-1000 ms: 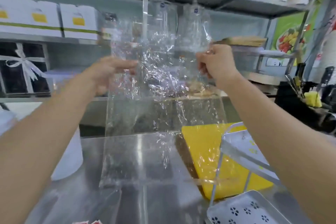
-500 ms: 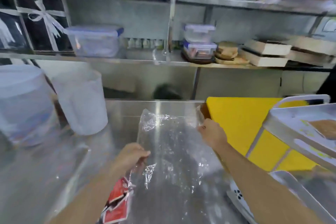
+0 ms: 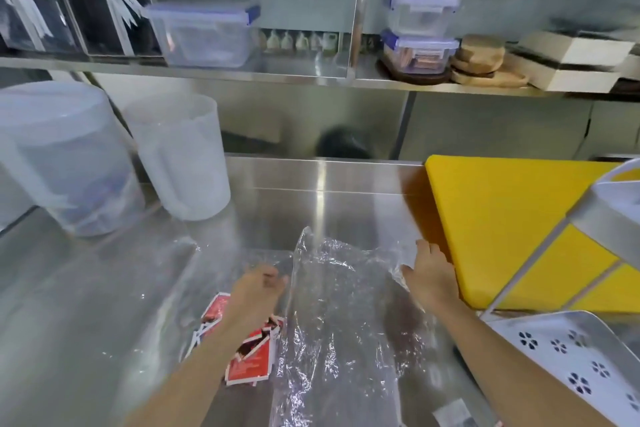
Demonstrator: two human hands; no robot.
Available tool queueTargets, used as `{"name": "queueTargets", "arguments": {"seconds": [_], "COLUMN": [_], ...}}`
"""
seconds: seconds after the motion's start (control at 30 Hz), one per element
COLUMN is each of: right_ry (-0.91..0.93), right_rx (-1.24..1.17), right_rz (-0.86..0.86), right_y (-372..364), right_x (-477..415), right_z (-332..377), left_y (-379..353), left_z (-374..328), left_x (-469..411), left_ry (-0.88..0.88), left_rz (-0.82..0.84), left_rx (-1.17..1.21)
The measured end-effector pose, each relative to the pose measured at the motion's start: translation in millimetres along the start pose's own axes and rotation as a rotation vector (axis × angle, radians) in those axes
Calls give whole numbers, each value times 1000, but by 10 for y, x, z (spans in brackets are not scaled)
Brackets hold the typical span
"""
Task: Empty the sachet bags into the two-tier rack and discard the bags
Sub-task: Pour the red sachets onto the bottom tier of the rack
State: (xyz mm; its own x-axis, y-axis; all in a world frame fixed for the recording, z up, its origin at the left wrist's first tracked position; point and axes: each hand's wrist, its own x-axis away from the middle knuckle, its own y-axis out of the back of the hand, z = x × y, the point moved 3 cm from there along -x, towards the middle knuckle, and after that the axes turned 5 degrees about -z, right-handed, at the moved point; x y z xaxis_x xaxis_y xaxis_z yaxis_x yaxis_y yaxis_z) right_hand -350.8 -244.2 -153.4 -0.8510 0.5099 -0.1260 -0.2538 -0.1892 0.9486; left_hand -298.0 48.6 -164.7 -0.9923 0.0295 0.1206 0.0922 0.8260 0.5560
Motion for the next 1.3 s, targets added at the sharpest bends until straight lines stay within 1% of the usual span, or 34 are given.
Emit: {"name": "queueTargets", "arguments": {"seconds": [0.03,0.1,0.17,0.27,0.33,0.43,0.47,0.5,0.57,0.63,0.7,0.77,0.87,0.97,1.0,1.03,1.1,1.17,1.2,1.23,1.3], "right_ry": [35,104,162,348,548,887,937,938,874,789,647,445,216,-17,-86,-146,-250,-332,-365,-388,-401], "right_rx": [-31,-174,-328,-443,-405,-118,-41,3,31,44,26,-65,-223,-445,-516,-574,-672,-755,-784,-798,-790], "right_rz": [-26,-4,110,283,391,454,461,470,463,428,447,513,562,624,646,663,700,730,739,742,728], "right_y": [26,60,52,-32,-150,-334,-367,-393,-424,-480,-564,-657,-734,-725,-713,-701,-694,-704,-721,-738,-765], "right_x": [9,75,219,553,800,1103,1160,1185,1181,1135,1084,1040,996,1030,1054,1080,1137,1200,1227,1253,1282], "right_z": [77,288,551,1012,1334,1666,1713,1726,1692,1624,1555,1488,1420,1413,1428,1445,1490,1539,1563,1584,1614], "left_y": [130,396,645,898,984,1081,1120,1156,1211,1236,1232,1216,1235,1272,1281,1296,1342,1380,1391,1391,1326], "left_z": [30,151,344,633,792,990,1048,1102,1197,1262,1303,1356,1416,1486,1500,1502,1494,1503,1527,1541,1525], "left_x": [-15,-37,-27,110,240,408,449,485,544,584,626,643,614,540,519,505,496,493,484,463,410], "left_ry": [-26,-48,3,130,212,266,279,297,314,296,286,266,234,295,341,397,500,546,560,585,647], "left_rz": [-79,-219,-309,-348,-333,-338,-345,-336,-295,-268,-252,-253,-264,-240,-250,-297,-472,-645,-694,-715,-719], "left_rx": [-19,-149,-313,-463,-476,-496,-504,-523,-587,-627,-635,-671,-720,-665,-603,-522,-331,-158,-66,73,514]}}
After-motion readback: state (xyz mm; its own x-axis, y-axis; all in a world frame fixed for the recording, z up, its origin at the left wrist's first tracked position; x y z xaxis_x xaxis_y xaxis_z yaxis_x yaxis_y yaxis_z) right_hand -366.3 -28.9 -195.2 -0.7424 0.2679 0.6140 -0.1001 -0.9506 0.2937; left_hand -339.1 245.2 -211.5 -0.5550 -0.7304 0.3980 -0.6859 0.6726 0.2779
